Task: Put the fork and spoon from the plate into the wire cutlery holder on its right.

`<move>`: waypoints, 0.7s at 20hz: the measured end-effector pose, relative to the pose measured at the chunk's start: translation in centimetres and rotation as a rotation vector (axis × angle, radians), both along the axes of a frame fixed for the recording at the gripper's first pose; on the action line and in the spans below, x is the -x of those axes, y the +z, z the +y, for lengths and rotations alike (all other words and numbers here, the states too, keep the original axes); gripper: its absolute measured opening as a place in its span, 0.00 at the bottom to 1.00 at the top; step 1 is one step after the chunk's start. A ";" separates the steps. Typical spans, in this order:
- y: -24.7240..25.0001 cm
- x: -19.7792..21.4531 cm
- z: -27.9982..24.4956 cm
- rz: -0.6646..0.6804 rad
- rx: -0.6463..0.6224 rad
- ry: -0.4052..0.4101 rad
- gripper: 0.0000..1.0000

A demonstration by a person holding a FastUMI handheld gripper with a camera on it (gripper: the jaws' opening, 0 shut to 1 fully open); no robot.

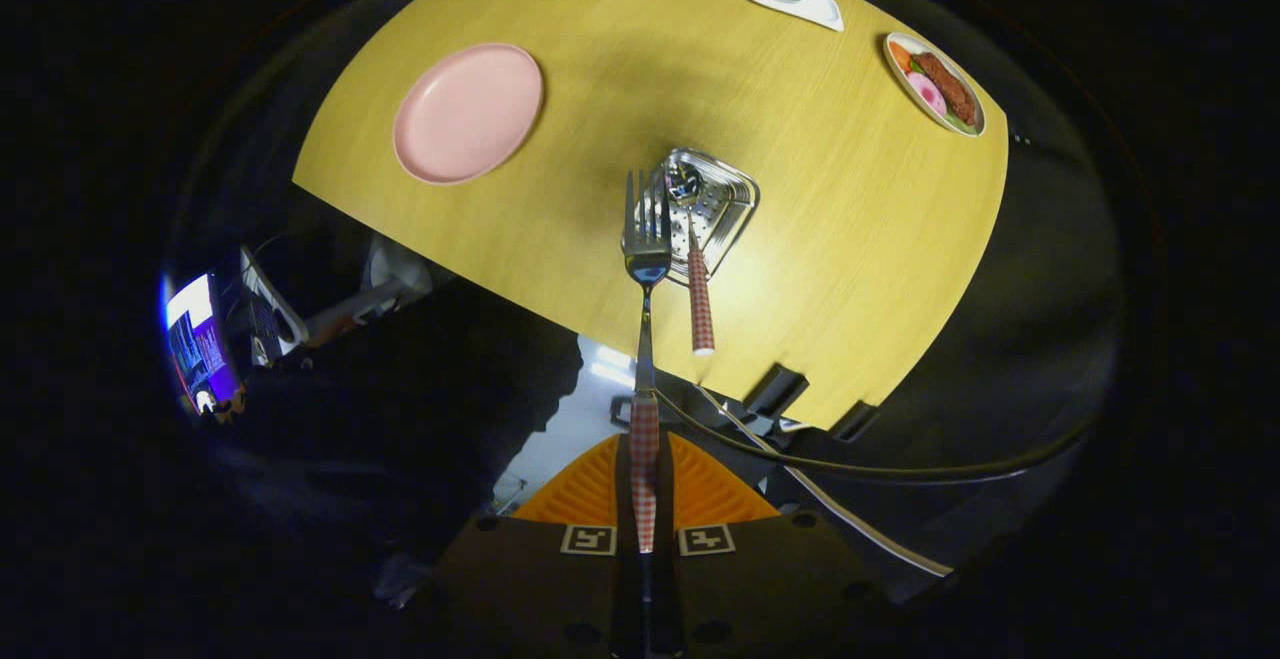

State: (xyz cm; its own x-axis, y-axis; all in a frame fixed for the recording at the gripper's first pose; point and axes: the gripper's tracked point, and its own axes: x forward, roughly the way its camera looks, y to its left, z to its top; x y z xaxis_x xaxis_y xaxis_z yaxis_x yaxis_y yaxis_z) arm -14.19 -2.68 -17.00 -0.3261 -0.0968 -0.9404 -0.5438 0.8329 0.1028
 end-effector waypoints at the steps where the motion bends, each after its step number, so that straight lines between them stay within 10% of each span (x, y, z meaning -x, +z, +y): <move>1: -0.2 -0.3 -0.6 0.038 0.034 0.022 0.08; 14: -4.5 -4.3 -0.5 0.298 0.222 0.099 0.08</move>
State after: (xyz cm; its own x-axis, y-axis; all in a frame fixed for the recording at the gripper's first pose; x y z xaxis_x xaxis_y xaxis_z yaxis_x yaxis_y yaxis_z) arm -9.86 -3.19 -21.47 -0.5605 -0.3324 -0.7585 -0.5966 0.7974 0.0914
